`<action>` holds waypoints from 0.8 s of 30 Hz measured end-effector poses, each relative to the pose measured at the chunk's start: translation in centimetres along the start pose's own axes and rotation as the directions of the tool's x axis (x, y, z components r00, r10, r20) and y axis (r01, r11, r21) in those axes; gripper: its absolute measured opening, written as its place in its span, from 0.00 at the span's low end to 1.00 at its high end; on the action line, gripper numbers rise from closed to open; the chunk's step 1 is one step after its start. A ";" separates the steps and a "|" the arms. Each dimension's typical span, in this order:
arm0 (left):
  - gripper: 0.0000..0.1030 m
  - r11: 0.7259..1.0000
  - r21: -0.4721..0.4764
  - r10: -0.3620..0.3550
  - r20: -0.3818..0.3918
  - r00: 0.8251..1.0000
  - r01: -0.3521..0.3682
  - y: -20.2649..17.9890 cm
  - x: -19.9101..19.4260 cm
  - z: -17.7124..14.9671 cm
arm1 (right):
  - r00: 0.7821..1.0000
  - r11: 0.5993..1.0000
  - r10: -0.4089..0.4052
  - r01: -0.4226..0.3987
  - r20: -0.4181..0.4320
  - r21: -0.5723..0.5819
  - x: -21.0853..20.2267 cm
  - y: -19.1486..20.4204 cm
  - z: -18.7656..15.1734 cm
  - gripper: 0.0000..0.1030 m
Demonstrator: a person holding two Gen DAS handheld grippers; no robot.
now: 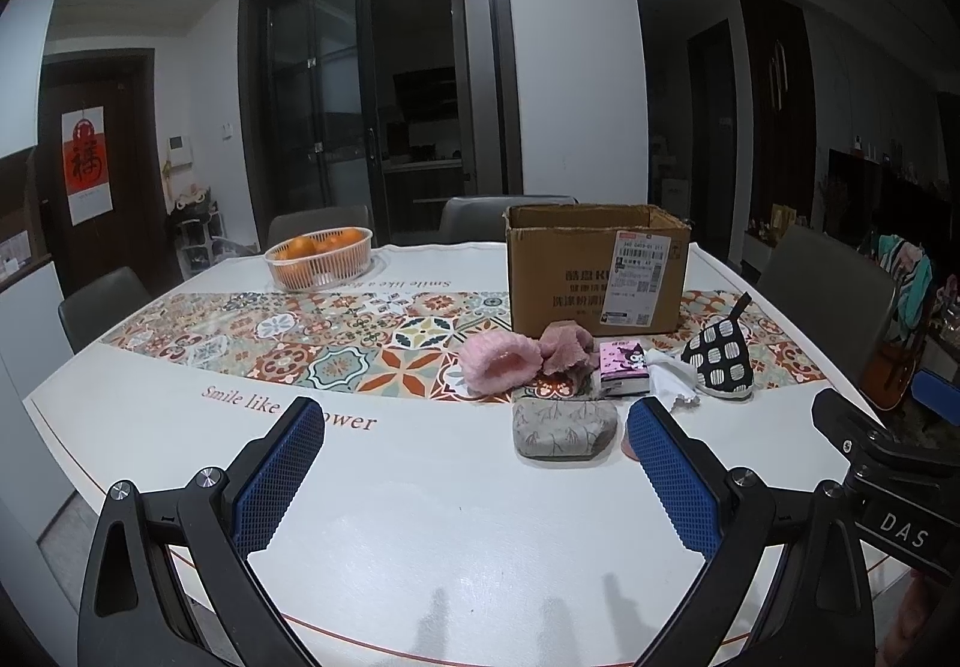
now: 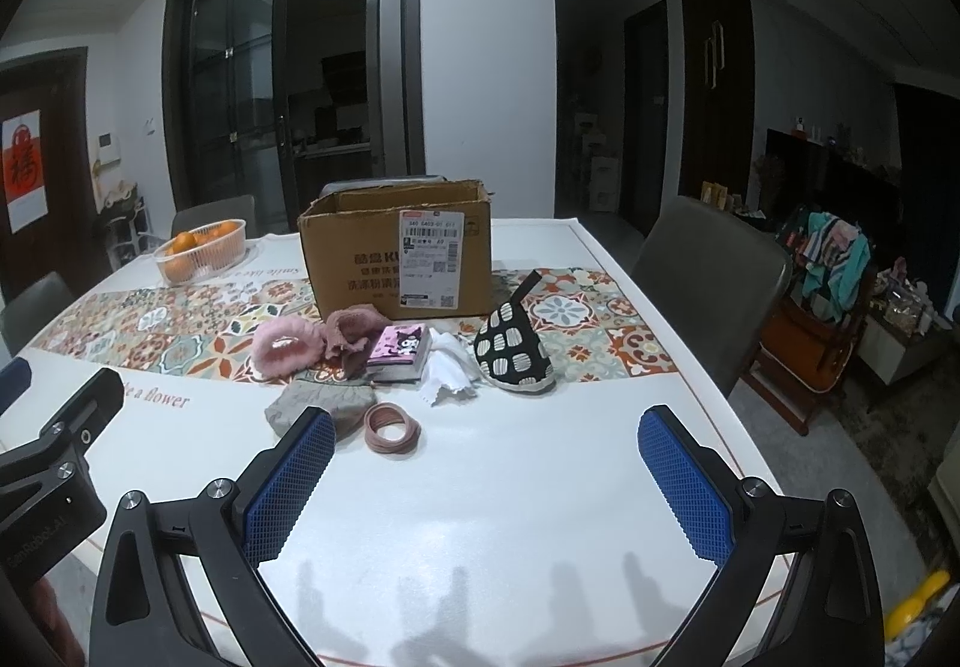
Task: Organize soft objects
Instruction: 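Move the left tool toward the grey floral pouch while the right tool approaches the pink hair-tie coil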
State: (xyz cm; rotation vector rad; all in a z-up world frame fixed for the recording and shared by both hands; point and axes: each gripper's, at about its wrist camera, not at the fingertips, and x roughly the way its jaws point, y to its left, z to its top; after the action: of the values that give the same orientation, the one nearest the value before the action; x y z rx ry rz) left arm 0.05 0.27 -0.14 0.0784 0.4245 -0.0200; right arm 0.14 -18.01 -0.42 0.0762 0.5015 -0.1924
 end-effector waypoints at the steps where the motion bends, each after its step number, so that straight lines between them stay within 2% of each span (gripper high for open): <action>1: 1.00 1.000 0.003 -0.003 -0.005 1.000 0.003 -0.1 0.2 -0.1 | 1.000 1.000 0.004 -0.004 -0.004 -0.002 0.2 -0.1 0.0 1.00; 16: 1.00 0.995 0.055 -0.079 -0.101 0.992 0.085 0.8 5.7 -1.4 | 0.994 0.996 0.074 -0.078 -0.079 -0.046 5.0 1.9 0.0 1.00; 24: 0.97 0.986 0.040 -0.151 -0.177 0.973 0.160 1.3 10.1 -2.1 | 0.982 0.991 0.119 -0.127 -0.145 -0.048 8.9 3.4 0.3 0.97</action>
State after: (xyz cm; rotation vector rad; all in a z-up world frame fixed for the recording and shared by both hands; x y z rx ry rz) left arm 8.44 1.66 -6.12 0.0998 0.6039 -0.1806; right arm 8.61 -16.21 -4.37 0.0656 0.6415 -0.0512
